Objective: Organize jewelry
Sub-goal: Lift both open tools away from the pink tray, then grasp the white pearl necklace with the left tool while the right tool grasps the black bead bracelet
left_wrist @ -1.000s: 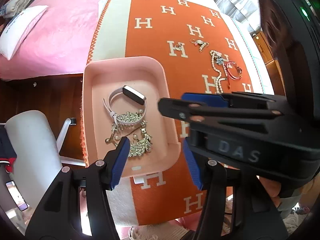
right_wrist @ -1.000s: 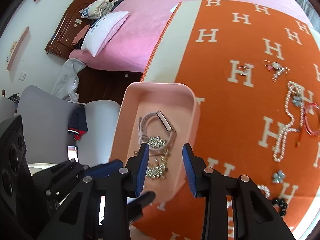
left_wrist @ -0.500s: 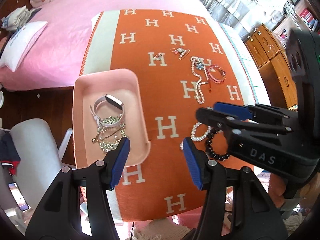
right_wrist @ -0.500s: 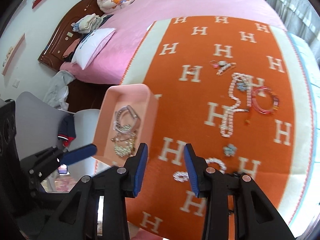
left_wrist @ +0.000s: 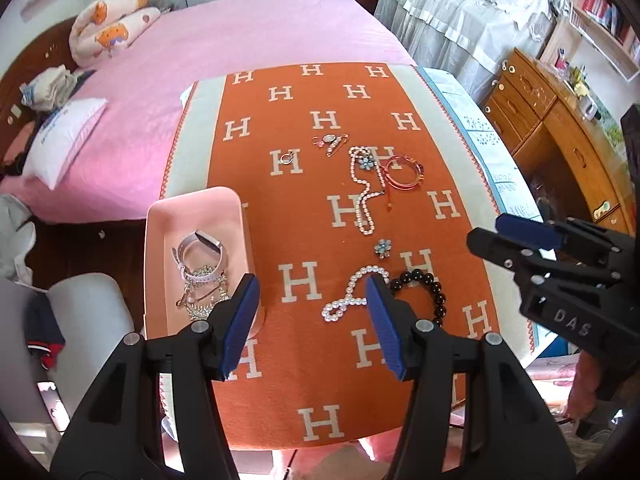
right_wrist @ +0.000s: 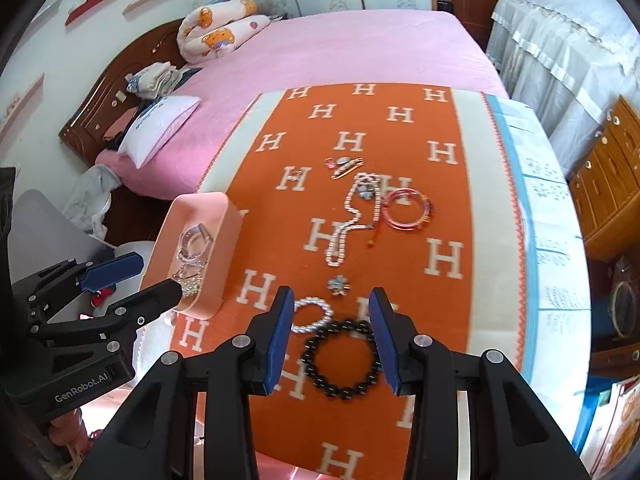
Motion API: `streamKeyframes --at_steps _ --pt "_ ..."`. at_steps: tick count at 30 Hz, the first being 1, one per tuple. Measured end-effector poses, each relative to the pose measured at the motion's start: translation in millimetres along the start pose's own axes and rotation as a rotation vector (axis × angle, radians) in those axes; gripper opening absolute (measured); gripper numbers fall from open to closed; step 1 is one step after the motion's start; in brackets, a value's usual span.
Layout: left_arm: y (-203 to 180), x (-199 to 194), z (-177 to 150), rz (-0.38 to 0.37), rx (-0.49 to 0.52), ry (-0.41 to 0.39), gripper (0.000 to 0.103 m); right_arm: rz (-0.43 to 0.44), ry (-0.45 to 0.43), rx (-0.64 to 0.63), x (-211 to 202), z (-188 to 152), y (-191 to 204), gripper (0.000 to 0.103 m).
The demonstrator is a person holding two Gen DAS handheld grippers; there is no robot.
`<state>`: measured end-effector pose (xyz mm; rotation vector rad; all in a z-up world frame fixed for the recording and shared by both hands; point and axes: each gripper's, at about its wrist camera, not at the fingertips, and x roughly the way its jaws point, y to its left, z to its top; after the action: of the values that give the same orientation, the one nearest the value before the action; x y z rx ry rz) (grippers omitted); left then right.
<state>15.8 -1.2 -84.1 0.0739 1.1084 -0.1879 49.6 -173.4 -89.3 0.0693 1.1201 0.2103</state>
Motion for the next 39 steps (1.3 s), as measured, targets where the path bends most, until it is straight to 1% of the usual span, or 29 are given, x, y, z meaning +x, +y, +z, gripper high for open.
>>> streamKeyframes --at_steps 2,7,11,14,20,28,31,34,36,39 --pt "-10 0 0 0.015 0.010 -0.008 0.052 -0.001 -0.005 0.011 -7 -3 -13 0.042" --pt "-29 -2 -2 0.016 0.003 -0.018 0.052 -0.001 -0.006 0.020 -16 -9 -36 0.042" --pt "-38 8 -6 0.005 -0.044 -0.001 0.052 0.005 -0.001 0.008 -20 -17 -52 0.042" --pt "-41 18 -11 0.006 -0.080 0.019 0.052 0.008 0.006 -0.027 -20 -26 -62 0.042" --pt "-42 36 -27 0.018 -0.124 0.051 0.052 0.004 0.054 -0.082 2 -40 -66 0.042" --pt "-41 59 -57 0.052 -0.132 0.126 0.052 0.044 0.130 -0.106 37 -62 -59 0.042" --pt "-37 71 -66 0.059 -0.135 0.153 0.052 0.044 0.156 -0.120 54 -67 -52 0.042" --pt "-33 87 -70 0.061 -0.134 0.183 0.052 0.035 0.177 -0.139 72 -69 -48 0.042" --pt "-31 98 -70 0.064 -0.137 0.200 0.052 0.025 0.186 -0.145 81 -69 -48 0.042" --pt "-28 113 -65 0.062 -0.143 0.210 0.052 0.034 0.201 -0.134 96 -68 -50 0.042"
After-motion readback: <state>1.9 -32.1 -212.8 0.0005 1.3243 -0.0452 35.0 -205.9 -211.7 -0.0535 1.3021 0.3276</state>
